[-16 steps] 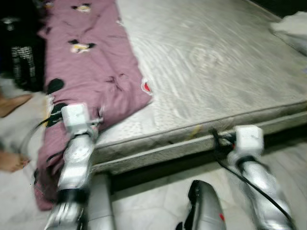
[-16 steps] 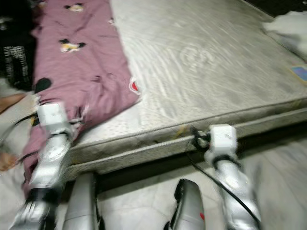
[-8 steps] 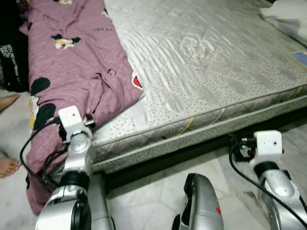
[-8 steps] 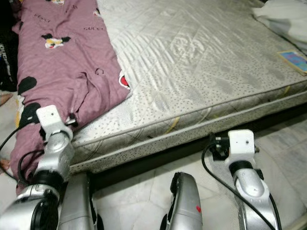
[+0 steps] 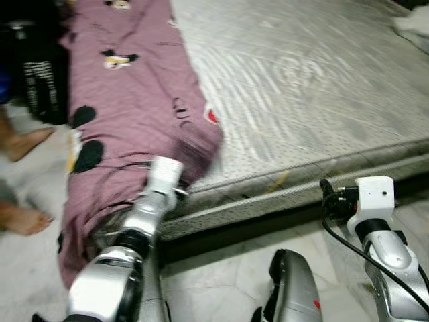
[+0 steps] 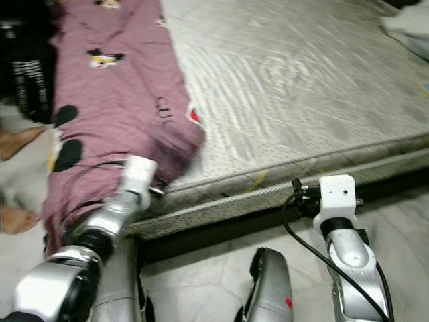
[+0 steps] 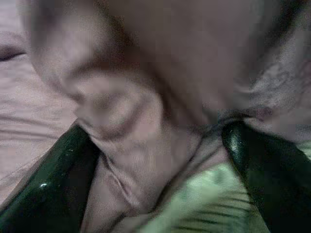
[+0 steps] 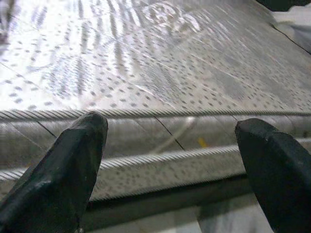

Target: Clean up the room

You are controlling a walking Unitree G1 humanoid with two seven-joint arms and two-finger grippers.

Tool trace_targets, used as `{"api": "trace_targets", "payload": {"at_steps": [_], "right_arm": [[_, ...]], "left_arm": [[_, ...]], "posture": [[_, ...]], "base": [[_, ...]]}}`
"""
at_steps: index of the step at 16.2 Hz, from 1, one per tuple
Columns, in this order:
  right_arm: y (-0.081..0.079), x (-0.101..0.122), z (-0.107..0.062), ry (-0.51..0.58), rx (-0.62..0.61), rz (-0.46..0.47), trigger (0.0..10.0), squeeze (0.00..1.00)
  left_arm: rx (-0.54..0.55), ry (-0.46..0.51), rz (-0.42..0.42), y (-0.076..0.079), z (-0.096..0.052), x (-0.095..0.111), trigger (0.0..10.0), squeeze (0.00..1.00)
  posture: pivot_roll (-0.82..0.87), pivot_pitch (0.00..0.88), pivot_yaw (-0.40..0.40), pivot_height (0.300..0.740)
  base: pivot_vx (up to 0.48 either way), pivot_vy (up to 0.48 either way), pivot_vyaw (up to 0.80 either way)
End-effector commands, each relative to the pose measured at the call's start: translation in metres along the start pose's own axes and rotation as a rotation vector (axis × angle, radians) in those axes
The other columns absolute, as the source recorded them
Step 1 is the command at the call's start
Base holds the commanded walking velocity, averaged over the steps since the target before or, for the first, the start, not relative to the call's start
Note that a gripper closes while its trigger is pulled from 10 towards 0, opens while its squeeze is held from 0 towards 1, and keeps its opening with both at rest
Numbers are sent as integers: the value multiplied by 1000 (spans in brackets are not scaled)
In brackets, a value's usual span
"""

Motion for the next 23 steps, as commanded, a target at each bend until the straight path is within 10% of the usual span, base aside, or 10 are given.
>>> {"api": "trace_targets", "payload": {"at_steps": [1, 6, 14, 18, 20, 23], "right_arm": [[1, -1, 1, -3, -9, 0, 10000, 0], [-7, 0, 8, 8, -1, 16, 10000, 0], [-15, 2, 17, 25, -4, 34, 10000, 0], [-16, 1, 19, 30, -13, 45, 10000, 0], [-15, -2, 16, 27, -20, 48, 10000, 0], [-14, -4, 14, 15, -19, 46, 10000, 0]], "left_arm": [[-250, -26, 94, 60, -2, -5, 10000, 0], [-609, 194, 234, 123, -24, 15, 10000, 0], [-577, 670, 210, 115, -52, 119, 10000, 0], [-134, 785, 3, 33, -47, 161, 10000, 0], [125, 545, -161, -30, -24, 123, 10000, 0], [197, 235, -182, -60, -6, 64, 10000, 0]], "posture": [[-174, 100, -36, 506], [-155, 85, -33, 506], [-130, 66, -20, 506], [-121, 65, -9, 506], [-124, 71, -8, 506], [-134, 83, -10, 506]], "base": [[0, 0, 0], [0, 0, 0], [0, 0, 0], [0, 0, 0], [0, 0, 0], [0, 0, 0]]}}
Point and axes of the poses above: a point about 5 cm out from each wrist's last joint towards the gripper, its own z axis pointing out of the wrist towards the gripper, its own x axis along the axis of the wrist's last joint, y = z × x, the point moved 4 cm from there along z, pointing out of the wrist towards the gripper, and after that the axes turned 2 degrees about z, right-handed, at the moved point
